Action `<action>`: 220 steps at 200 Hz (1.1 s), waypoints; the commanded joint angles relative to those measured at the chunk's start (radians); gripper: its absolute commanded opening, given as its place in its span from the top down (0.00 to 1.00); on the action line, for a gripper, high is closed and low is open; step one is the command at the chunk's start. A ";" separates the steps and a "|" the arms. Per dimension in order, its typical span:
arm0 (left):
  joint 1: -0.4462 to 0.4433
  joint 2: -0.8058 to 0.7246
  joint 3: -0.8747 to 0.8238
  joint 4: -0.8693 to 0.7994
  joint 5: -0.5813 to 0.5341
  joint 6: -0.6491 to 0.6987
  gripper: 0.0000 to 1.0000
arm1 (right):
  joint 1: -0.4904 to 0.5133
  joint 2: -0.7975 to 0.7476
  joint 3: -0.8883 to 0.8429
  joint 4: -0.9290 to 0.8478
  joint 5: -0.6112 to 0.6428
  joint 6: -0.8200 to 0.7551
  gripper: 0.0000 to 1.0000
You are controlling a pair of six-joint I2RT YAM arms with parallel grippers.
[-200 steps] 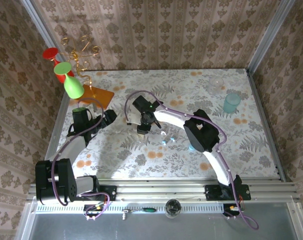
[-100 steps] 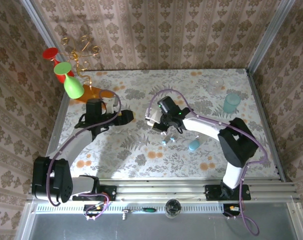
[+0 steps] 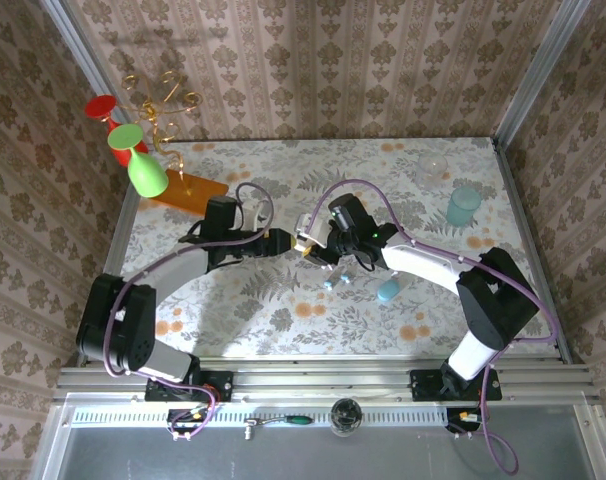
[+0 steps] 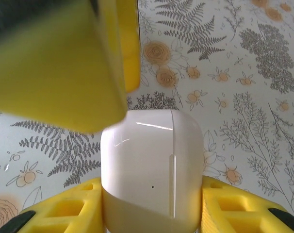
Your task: Insert wireless bluetooth earbuds into charging case
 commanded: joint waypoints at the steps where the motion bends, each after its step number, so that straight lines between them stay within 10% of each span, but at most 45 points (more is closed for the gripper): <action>1: -0.019 0.029 0.039 0.063 0.050 -0.041 0.38 | -0.006 -0.038 -0.003 0.040 -0.055 0.020 0.67; 49: -0.056 0.076 0.059 0.100 0.078 -0.055 0.49 | -0.005 -0.040 0.002 0.031 -0.071 0.014 0.67; 102: -0.056 0.070 0.042 0.177 0.114 -0.058 0.90 | -0.014 -0.063 0.006 0.001 -0.087 0.023 0.63; 150: -0.059 0.006 -0.042 0.435 0.174 0.030 0.92 | -0.079 -0.148 0.008 -0.127 -0.383 0.087 0.25; 220: -0.115 -0.088 -0.174 0.764 0.263 0.337 0.90 | -0.200 -0.301 -0.042 -0.096 -0.641 0.328 0.19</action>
